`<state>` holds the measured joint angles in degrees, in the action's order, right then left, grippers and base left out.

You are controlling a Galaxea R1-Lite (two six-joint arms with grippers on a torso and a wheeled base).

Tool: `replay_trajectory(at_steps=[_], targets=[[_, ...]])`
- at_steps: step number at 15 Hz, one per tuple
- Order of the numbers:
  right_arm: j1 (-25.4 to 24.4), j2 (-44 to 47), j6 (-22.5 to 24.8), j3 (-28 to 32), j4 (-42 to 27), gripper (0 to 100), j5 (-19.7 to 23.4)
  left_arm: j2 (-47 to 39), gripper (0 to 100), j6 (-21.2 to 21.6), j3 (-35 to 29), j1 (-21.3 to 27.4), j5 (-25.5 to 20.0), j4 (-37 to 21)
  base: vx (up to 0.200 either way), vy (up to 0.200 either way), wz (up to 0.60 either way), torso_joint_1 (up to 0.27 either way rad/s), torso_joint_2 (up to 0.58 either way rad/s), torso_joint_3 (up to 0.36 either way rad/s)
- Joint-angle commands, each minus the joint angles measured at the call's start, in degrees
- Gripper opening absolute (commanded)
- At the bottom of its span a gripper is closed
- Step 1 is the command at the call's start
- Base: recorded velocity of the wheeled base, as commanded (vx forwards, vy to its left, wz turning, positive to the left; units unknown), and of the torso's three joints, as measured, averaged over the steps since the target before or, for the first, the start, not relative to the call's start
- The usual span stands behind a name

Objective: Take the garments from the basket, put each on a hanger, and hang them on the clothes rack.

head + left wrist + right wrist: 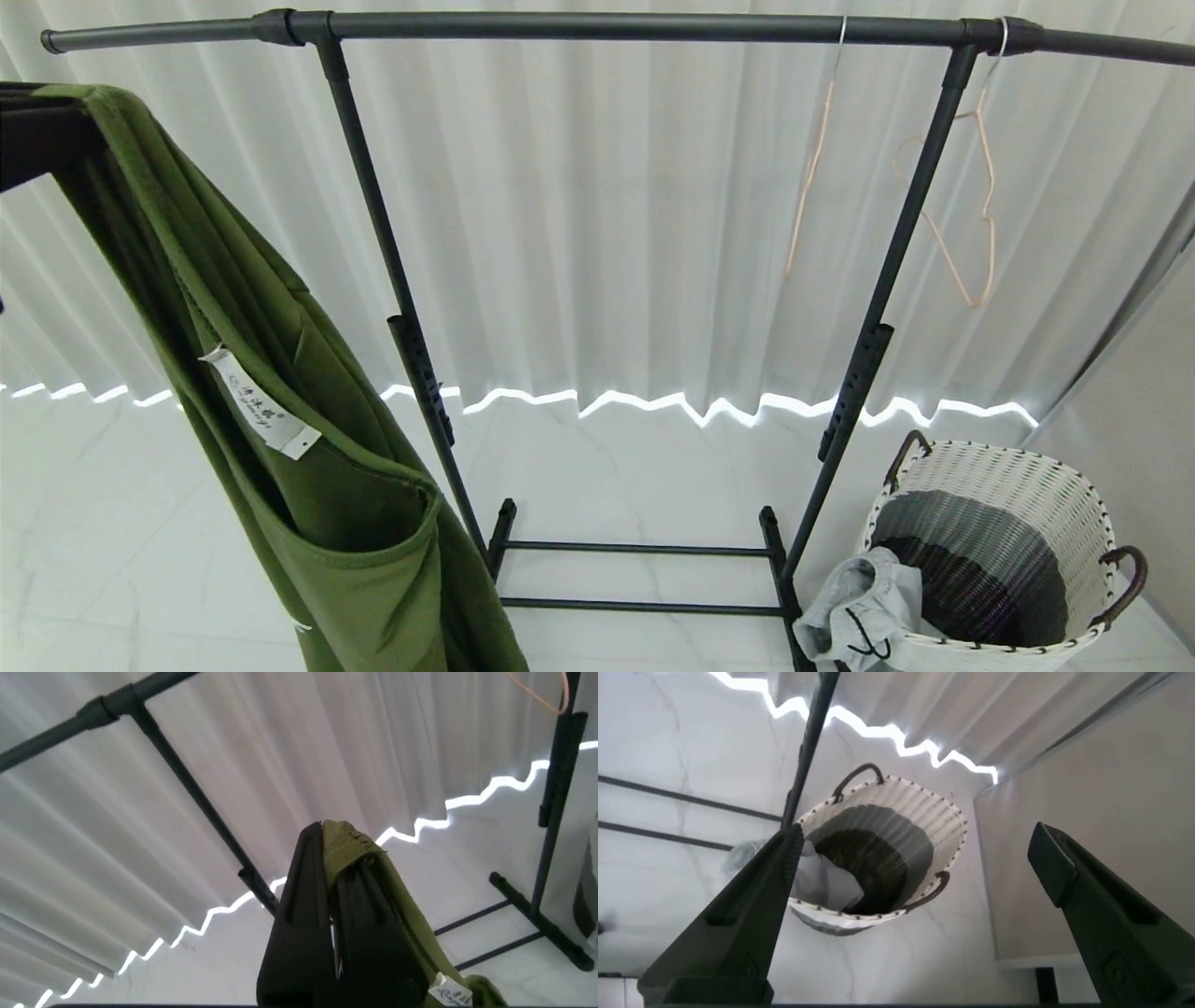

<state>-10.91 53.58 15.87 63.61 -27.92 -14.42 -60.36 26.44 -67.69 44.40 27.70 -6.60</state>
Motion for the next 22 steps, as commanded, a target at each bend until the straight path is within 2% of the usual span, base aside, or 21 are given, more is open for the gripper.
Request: replay_trajectory(at_steps=[1,12,17,21,22], targets=[[0.01,0.12,-0.14,-0.07,-0.03,100,0.01,-0.11,0,0.01,0.02,-0.01,-0.01,0.00,0.000,0.000,0.00,0.178,-0.47,-0.305],[0.01,-0.05,-0.40,-7.01,8.40,100,0.27,-0.29,0,-0.07,0.99,-1.16,0.52,-0.08,0.000,0.000,0.00,0.203,-0.50,-0.298],[0.01,0.04,-1.46,-11.05,13.15,100,0.36,-0.46,0,-0.43,2.13,-2.47,0.34,0.00,0.200,0.000,0.00,0.067,-0.15,-0.080],[0.01,1.18,-1.63,-12.90,13.50,100,0.36,-0.29,0,-0.51,3.36,-2.47,0.34,0.00,0.200,0.000,0.00,0.015,-0.01,-0.006],[-0.08,2.32,-3.04,-13.42,14.03,100,0.36,-0.38,0,-0.69,3.53,-2.47,0.25,0.00,0.200,0.000,0.00,0.002,0.00,-0.002]])
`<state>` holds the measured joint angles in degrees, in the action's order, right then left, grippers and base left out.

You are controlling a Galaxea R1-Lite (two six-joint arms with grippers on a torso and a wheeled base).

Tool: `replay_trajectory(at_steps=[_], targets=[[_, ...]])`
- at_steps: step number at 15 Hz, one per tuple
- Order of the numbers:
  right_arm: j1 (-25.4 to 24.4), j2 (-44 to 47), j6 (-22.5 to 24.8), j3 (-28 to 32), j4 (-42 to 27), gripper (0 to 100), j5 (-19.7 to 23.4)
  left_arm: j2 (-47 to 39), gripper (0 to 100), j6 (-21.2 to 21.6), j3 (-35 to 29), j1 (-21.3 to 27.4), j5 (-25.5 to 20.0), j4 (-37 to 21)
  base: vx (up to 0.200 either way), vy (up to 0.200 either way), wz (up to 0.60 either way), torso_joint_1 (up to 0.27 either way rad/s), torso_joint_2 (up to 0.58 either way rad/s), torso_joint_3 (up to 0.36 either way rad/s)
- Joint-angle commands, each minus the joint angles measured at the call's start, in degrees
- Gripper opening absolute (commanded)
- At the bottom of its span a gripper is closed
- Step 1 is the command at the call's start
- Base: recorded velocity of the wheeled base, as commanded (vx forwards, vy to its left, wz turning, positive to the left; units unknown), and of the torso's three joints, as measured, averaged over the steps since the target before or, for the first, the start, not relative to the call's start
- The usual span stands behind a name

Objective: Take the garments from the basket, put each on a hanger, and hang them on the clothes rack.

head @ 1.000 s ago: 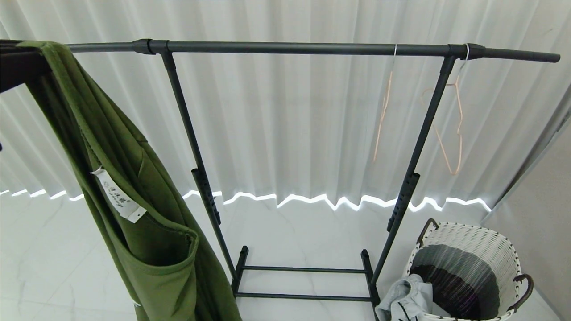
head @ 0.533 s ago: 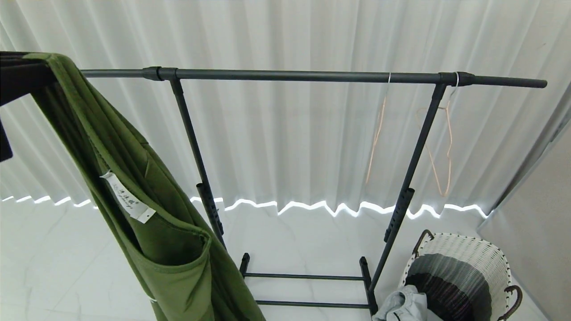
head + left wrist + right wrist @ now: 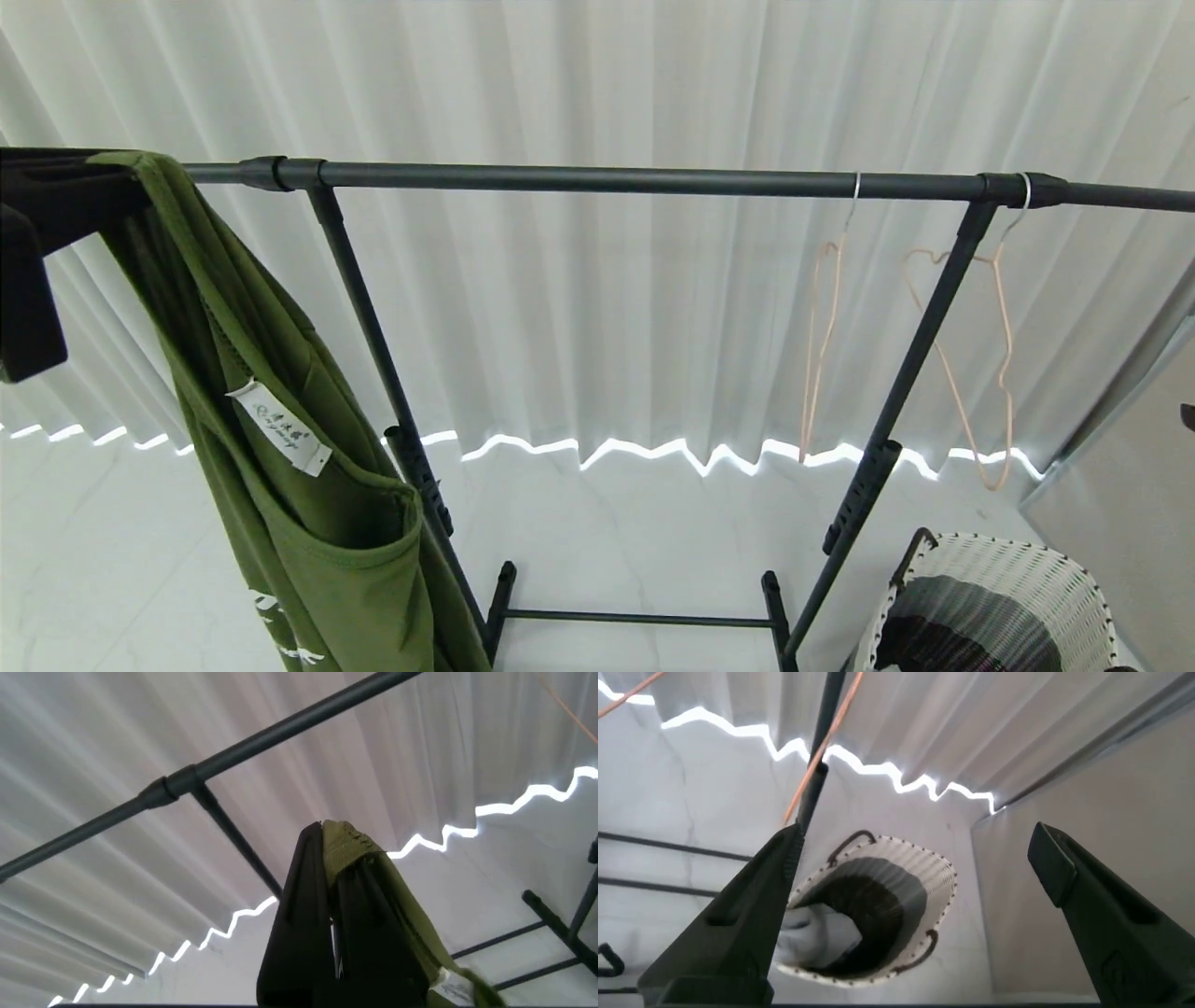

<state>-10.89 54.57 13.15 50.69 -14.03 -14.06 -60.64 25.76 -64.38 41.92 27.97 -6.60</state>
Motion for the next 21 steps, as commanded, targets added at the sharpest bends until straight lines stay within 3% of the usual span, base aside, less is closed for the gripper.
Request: replay_trajectory(at_steps=[1,6,12,17,21], targets=[[-0.10,1.51,-0.50,-0.59,0.23,100,-0.01,-0.10,0,-0.09,0.22,0.00,-0.02,0.00,0.200,0.000,0.00,0.007,0.00,-0.002],[-0.19,12.32,-13.42,-4.72,8.14,100,-0.09,0.17,0,-0.01,3.29,0.00,-0.19,0.00,0.080,0.000,0.00,-0.001,0.00,0.002],[0.16,25.68,-23.70,-6.22,18.51,100,-0.62,0.17,0,0.34,4.09,0.00,-0.19,0.00,0.000,0.000,0.00,0.000,0.00,0.000],[1.31,30.69,-24.49,-6.04,24.05,100,-0.62,0.17,0,0.34,4.09,0.00,-0.19,0.00,0.000,0.000,0.00,0.000,0.00,0.000],[3.77,31.83,-24.58,-6.04,24.40,100,-0.62,0.17,0,0.34,4.09,0.00,-0.19,0.00,0.000,0.000,0.00,0.000,0.00,0.000]])
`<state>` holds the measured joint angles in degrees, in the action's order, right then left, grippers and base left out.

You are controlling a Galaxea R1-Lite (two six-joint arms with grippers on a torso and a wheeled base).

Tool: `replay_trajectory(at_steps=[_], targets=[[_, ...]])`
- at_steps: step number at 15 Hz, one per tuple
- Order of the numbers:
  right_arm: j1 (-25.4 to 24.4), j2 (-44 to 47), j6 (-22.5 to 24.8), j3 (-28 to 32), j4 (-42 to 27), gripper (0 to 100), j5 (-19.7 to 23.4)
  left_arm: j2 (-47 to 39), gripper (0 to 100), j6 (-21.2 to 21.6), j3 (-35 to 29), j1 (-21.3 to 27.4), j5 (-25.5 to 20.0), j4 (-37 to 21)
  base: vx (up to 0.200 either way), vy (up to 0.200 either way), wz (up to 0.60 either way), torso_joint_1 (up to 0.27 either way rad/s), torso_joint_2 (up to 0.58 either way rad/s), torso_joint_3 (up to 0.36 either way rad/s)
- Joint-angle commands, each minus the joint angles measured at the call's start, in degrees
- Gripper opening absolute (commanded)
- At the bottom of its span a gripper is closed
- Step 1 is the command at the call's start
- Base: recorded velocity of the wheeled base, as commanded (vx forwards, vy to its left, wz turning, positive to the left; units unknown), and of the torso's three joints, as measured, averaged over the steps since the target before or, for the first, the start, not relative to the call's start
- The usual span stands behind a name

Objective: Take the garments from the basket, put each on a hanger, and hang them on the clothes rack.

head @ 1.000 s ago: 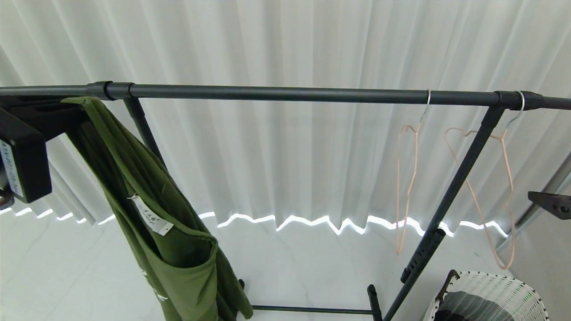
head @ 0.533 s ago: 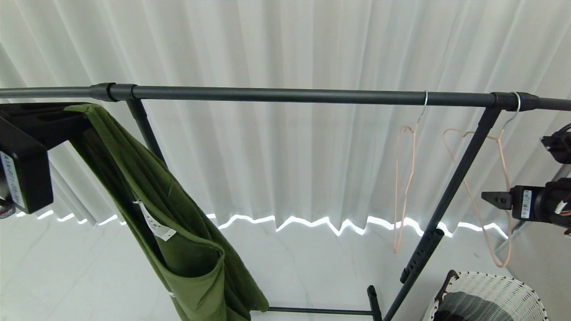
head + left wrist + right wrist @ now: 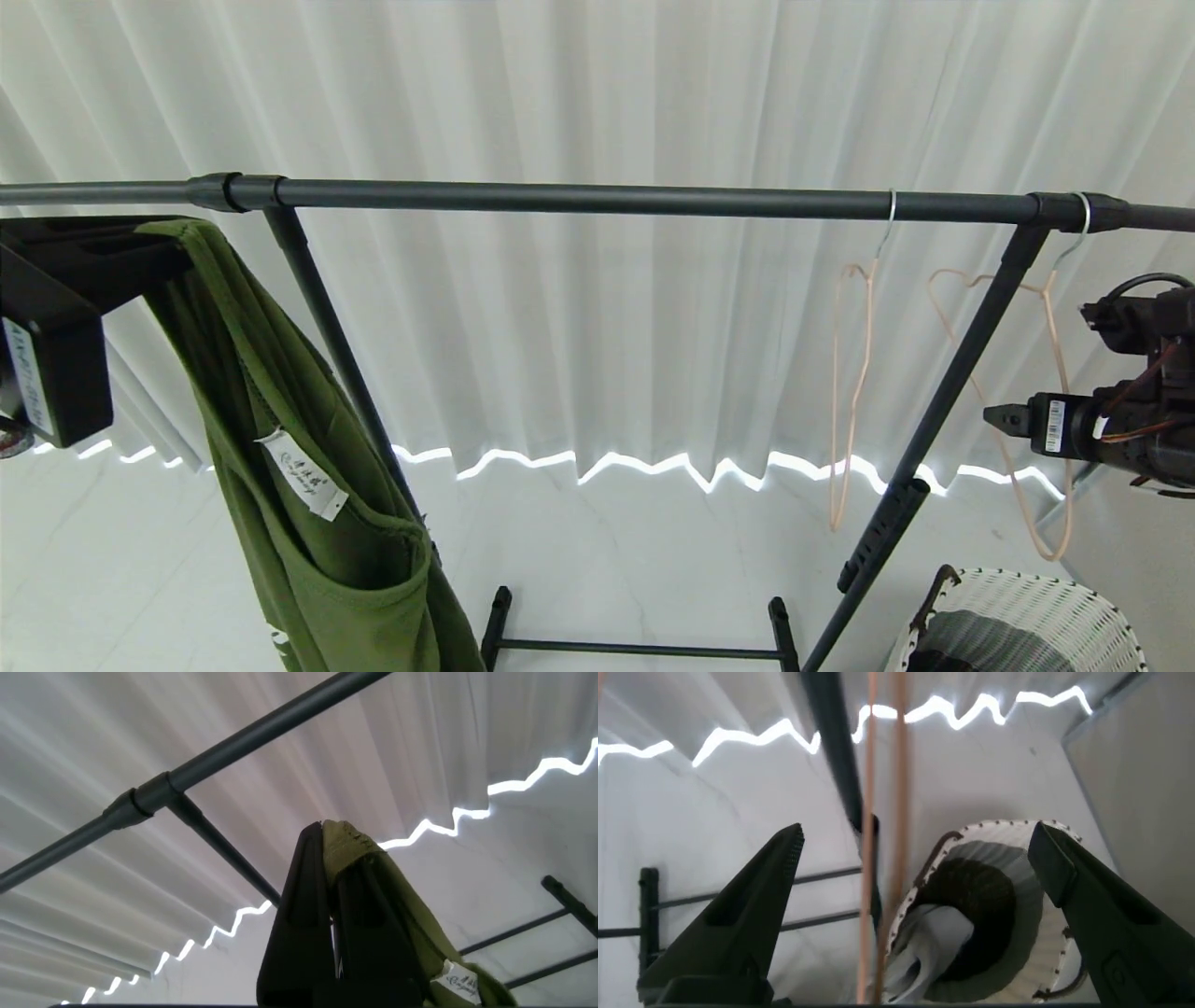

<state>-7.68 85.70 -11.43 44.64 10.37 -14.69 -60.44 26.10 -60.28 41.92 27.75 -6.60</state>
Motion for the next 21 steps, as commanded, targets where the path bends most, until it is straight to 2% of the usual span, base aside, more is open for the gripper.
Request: replay_trajectory(at_steps=[1,2,3,12,17,21], targets=[[1.09,0.87,0.01,0.01,0.00,100,0.10,-0.03,0,0.00,-0.01,0.00,0.03,0.00,0.000,0.000,0.00,0.000,0.00,0.000],[1.53,0.87,0.01,0.01,0.00,100,0.10,-0.03,0,0.00,-0.01,0.00,0.03,0.00,0.000,0.000,0.00,0.000,0.00,0.000],[1.53,0.87,0.01,0.09,0.00,0,0.10,-0.03,0,0.00,-0.10,0.00,0.03,0.00,0.000,0.000,0.00,0.000,0.00,0.000],[1.44,-0.27,0.01,0.36,0.00,0,0.10,0.15,0,-0.08,-0.10,0.00,0.03,0.00,0.000,0.000,0.00,0.000,0.00,0.000],[1.44,-6.42,0.01,-0.08,-0.44,0,0.28,1.11,0,0.00,0.60,0.00,0.03,0.00,0.000,0.000,0.00,0.000,0.00,0.000],[1.26,-13.19,0.01,-0.17,-7.56,0,0.72,2.08,0,0.44,2.27,0.00,0.20,0.00,0.000,0.000,0.00,0.000,0.00,0.000]])
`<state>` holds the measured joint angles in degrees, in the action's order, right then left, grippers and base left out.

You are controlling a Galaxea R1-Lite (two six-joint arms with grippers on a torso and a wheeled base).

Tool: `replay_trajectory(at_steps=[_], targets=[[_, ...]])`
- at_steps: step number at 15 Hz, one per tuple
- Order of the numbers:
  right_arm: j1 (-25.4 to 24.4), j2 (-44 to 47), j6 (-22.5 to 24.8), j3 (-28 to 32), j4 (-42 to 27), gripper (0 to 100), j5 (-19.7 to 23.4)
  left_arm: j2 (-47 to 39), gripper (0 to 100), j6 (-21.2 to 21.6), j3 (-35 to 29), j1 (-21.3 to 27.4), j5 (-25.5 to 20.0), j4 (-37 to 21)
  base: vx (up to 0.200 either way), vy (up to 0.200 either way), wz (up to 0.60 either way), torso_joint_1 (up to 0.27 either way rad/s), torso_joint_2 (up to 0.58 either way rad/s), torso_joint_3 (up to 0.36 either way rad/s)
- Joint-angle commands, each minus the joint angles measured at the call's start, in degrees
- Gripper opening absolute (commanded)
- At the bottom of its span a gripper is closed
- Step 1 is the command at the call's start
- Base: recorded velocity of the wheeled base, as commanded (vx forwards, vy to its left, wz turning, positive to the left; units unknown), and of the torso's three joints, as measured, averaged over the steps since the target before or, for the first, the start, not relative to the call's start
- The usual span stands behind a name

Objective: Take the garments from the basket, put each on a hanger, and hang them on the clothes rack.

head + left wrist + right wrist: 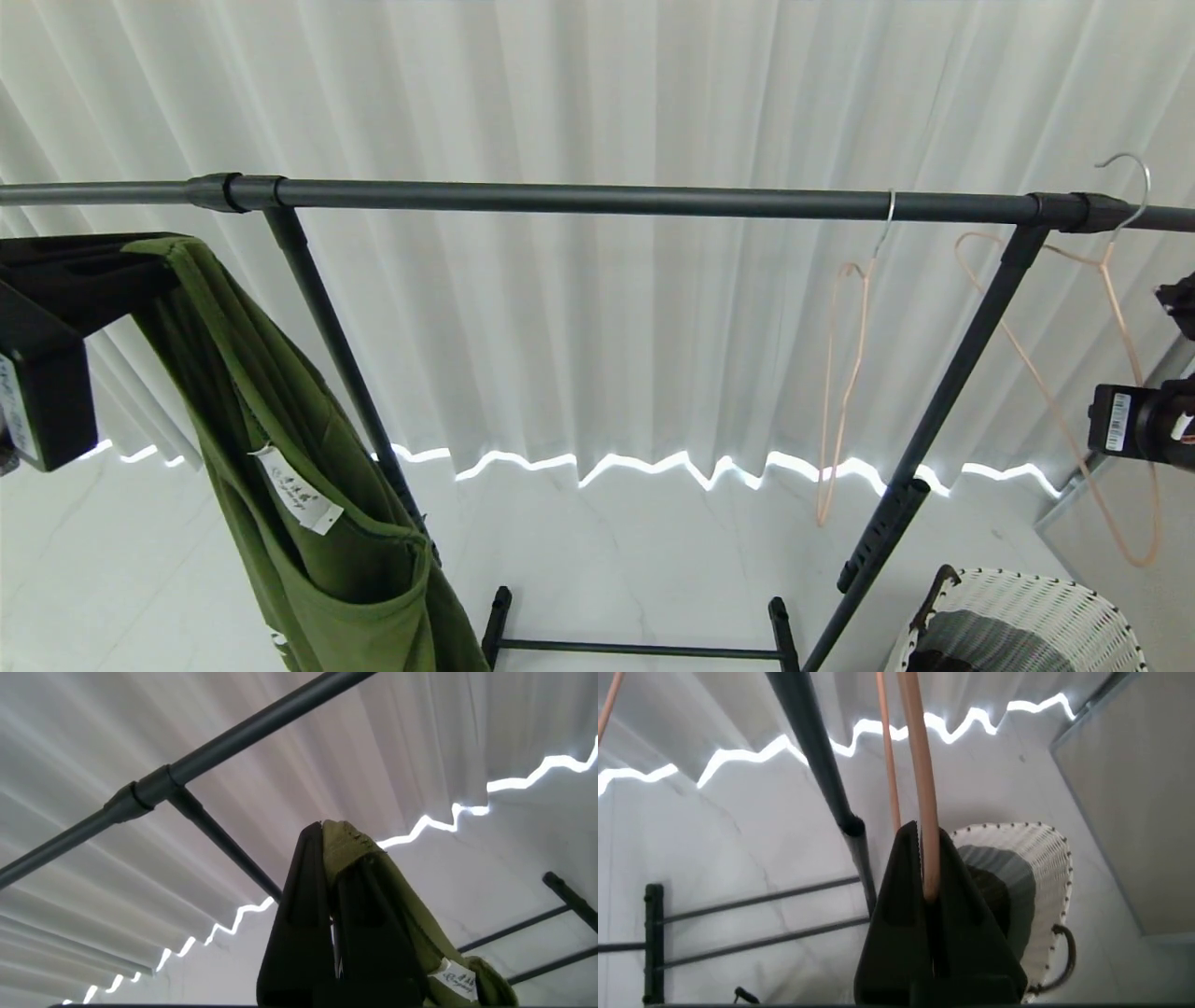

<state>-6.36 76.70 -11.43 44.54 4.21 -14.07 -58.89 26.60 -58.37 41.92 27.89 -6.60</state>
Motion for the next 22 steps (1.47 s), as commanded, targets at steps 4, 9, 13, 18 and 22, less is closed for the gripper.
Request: replay_trajectory(at_steps=[4,9,13,18,22], targets=[[-0.84,-10.35,-0.43,-0.16,-8.42,0,0.18,0.71,0,0.65,0.27,0.00,0.23,0.00,-0.200,0.000,0.00,0.006,0.00,0.002],[-4.97,-15.88,-0.43,-0.16,-15.37,0,0.18,0.80,0,0.56,0.36,-0.09,0.23,0.00,-0.200,0.000,0.00,-0.003,0.00,0.004],[-10.34,-18.61,-0.43,-1.13,-15.90,0,0.18,0.71,0,0.56,0.45,-0.09,0.23,0.00,-0.100,0.000,0.00,0.001,0.00,0.001],[-26.86,-19.49,-0.43,-0.77,-16.25,0,0.18,0.45,0,0.65,1.15,-0.18,0.41,0.00,0.000,0.000,0.00,0.000,0.00,0.000],[-44.00,-17.03,-0.43,-0.25,-15.72,0,0.09,-1.84,0,0.38,0.80,-0.53,6.03,0.00,0.000,0.000,0.00,0.000,0.00,0.000]])
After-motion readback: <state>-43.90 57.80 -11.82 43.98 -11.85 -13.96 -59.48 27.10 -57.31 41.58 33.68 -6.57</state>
